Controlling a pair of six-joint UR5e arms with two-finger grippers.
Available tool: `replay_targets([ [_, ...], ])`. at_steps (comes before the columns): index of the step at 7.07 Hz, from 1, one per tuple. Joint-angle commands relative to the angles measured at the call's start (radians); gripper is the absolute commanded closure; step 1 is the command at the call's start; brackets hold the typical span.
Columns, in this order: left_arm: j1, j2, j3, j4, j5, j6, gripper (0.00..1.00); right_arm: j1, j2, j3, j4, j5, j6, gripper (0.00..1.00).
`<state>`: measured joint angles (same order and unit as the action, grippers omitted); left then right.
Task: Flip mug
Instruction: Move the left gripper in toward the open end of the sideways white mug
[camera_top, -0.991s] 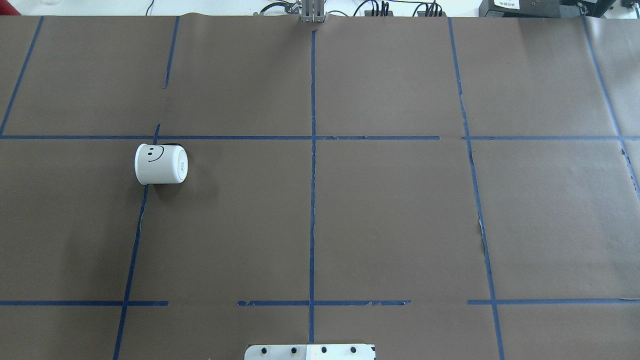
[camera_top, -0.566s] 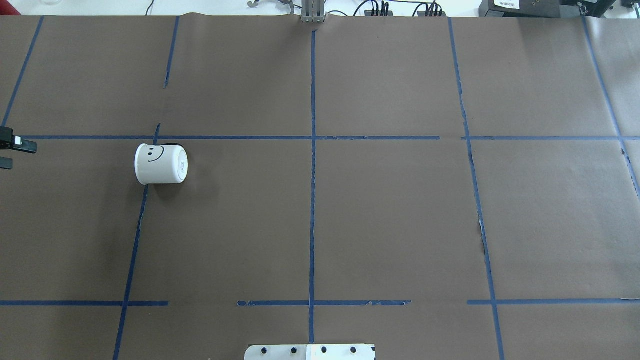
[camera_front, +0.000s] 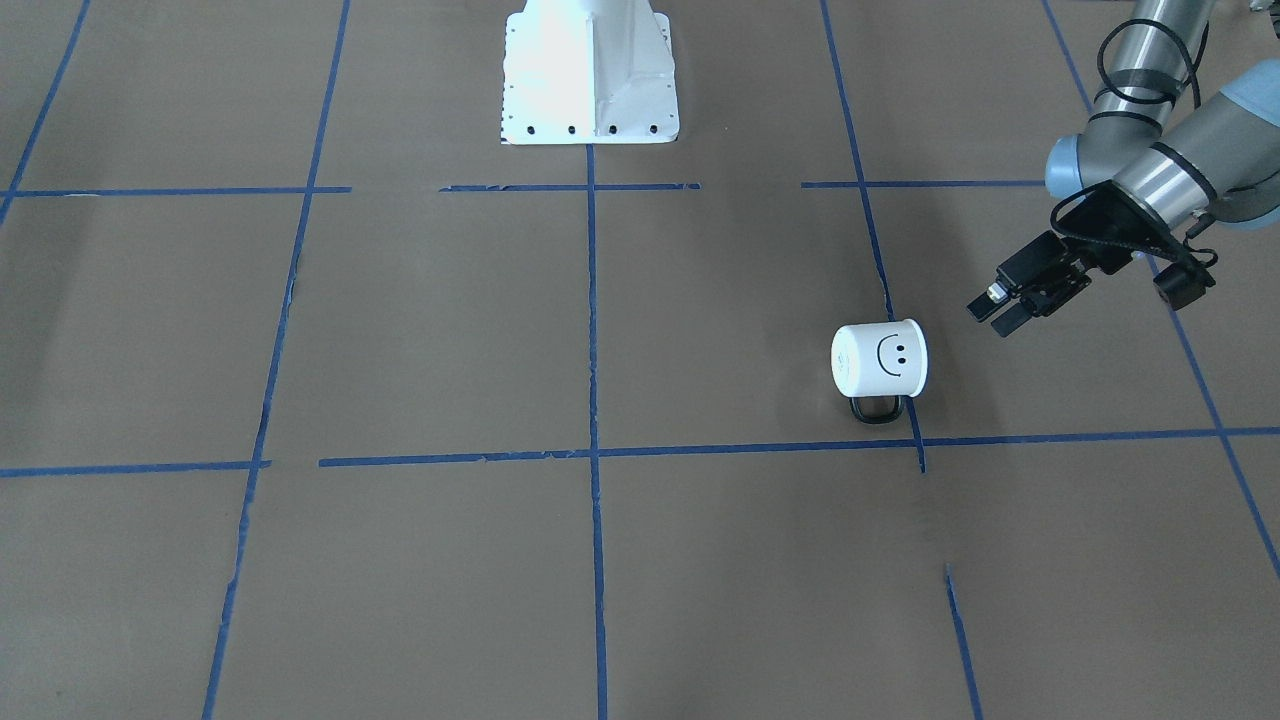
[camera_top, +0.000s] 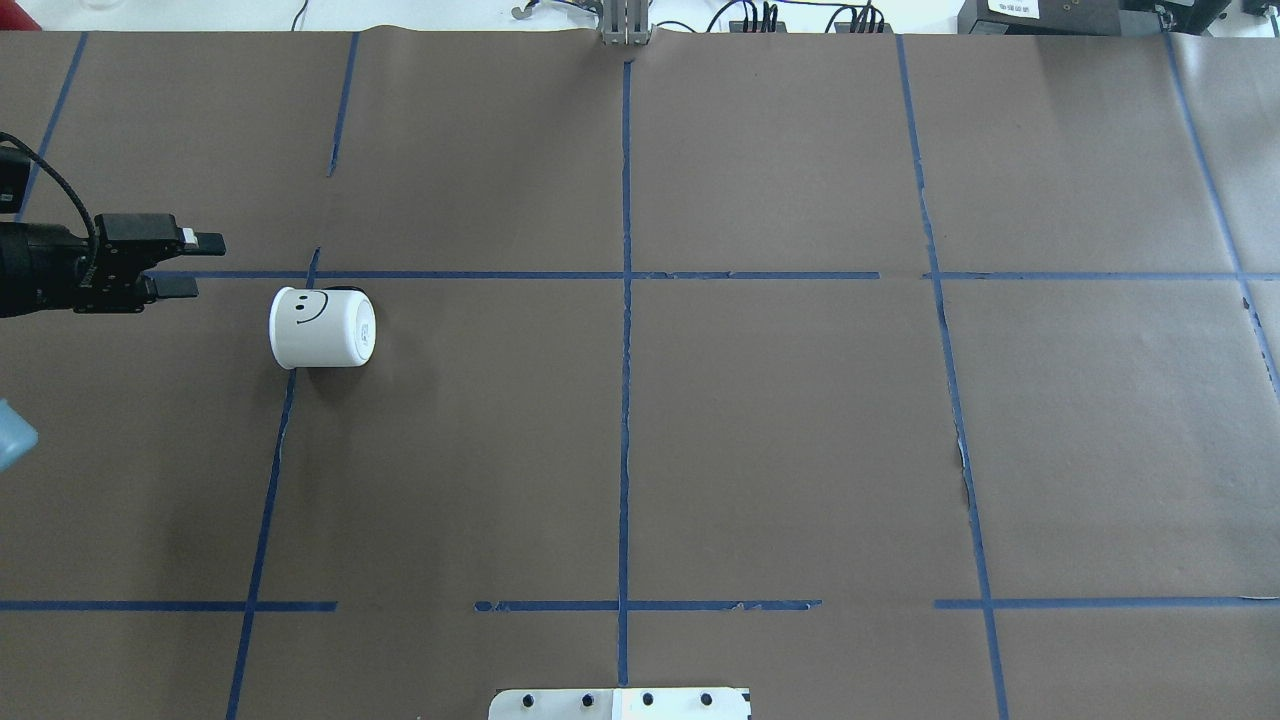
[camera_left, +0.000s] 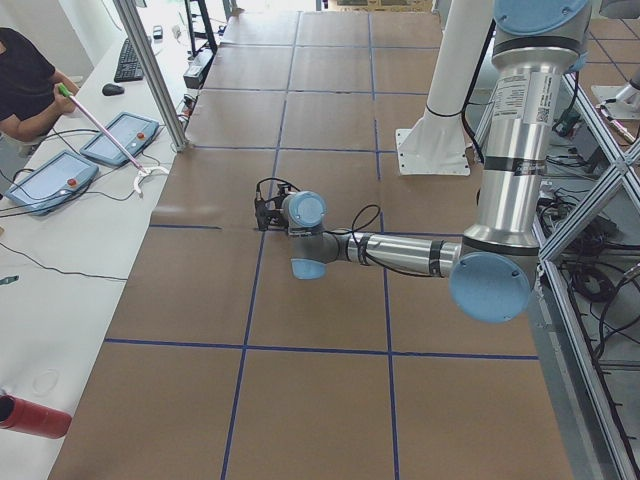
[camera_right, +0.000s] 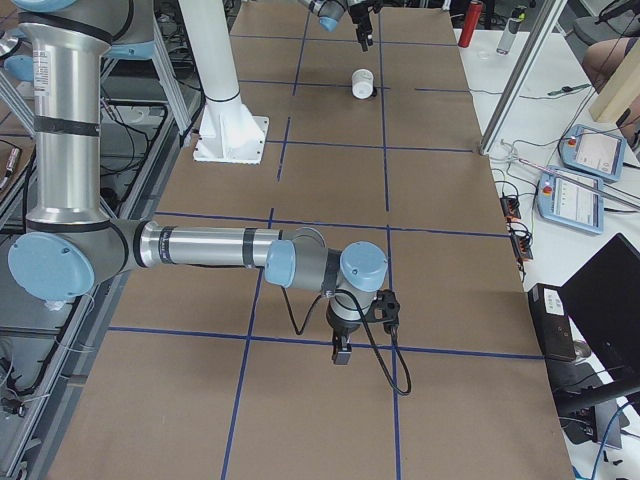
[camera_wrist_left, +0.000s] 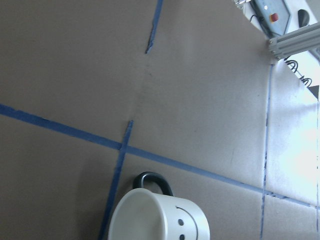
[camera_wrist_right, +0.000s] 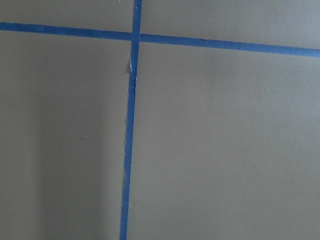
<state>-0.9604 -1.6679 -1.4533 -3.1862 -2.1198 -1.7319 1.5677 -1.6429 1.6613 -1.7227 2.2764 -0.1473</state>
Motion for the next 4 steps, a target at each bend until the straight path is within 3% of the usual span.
replay_targets([
  [1, 0.029, 0.017, 0.06, -0.226, 0.146, -0.208, 0.01, 0.0, 0.0, 0.0, 0.0, 0.0, 0.0, 0.0],
  [3, 0.125, 0.066, 0.123, -0.402, 0.361, -0.245, 0.01, 0.0, 0.0, 0.0, 0.0, 0.0, 0.0, 0.0],
  [4, 0.206, 0.03, 0.19, -0.488, 0.385, -0.242, 0.01, 0.0, 0.0, 0.0, 0.0, 0.0, 0.0, 0.0],
])
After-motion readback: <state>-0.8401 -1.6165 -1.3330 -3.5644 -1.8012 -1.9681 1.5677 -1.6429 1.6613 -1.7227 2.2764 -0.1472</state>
